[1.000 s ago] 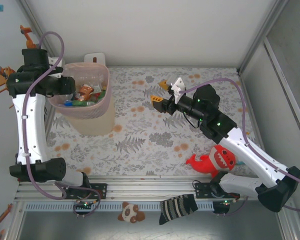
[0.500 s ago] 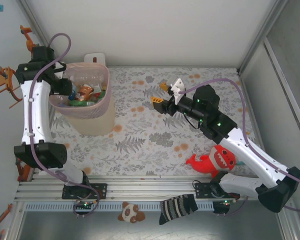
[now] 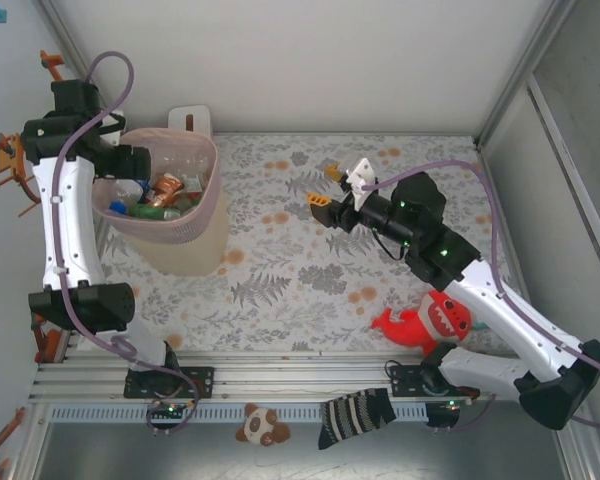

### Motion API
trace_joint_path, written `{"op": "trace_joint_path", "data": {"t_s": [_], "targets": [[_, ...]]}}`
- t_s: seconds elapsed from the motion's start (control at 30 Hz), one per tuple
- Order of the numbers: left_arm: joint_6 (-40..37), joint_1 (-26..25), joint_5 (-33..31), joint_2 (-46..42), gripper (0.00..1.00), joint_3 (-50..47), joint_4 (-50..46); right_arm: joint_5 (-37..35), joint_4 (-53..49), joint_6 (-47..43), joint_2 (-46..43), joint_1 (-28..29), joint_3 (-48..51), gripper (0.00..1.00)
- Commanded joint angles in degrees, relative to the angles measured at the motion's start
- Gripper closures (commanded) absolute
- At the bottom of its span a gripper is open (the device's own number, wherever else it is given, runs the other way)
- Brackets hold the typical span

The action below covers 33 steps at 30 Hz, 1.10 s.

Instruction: Put the plastic bottles in the bin

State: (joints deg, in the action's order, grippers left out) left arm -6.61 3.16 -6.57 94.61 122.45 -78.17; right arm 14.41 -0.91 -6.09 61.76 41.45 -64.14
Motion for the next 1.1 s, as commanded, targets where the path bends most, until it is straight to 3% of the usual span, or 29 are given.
{"op": "trace_joint_path", "data": {"t_s": [0.0, 0.33, 0.63, 1.07], "targets": [[1.3, 0.3, 5.2, -3.3, 0.12, 1.2, -0.2, -1.7, -0.1, -0.8, -1.7, 0.4, 0.4, 0.39], [5.2, 0.3, 13.0, -17.0, 0.13, -10.2, 4.2, -2.8, -1.8, -0.9, -3.0, 0.4, 0.8, 0.39], [9.7, 0.3, 13.9, -29.6, 0.11, -19.1, 2.0, -2.3, -2.1, -0.7, -3.8, 0.4, 1.7, 0.39], [21.3, 0.3, 13.3, -51.0, 0.06, -58.1, 21.5, -9.0, -4.2, 0.1, -8.8, 0.4, 8.4, 0.39]]}}
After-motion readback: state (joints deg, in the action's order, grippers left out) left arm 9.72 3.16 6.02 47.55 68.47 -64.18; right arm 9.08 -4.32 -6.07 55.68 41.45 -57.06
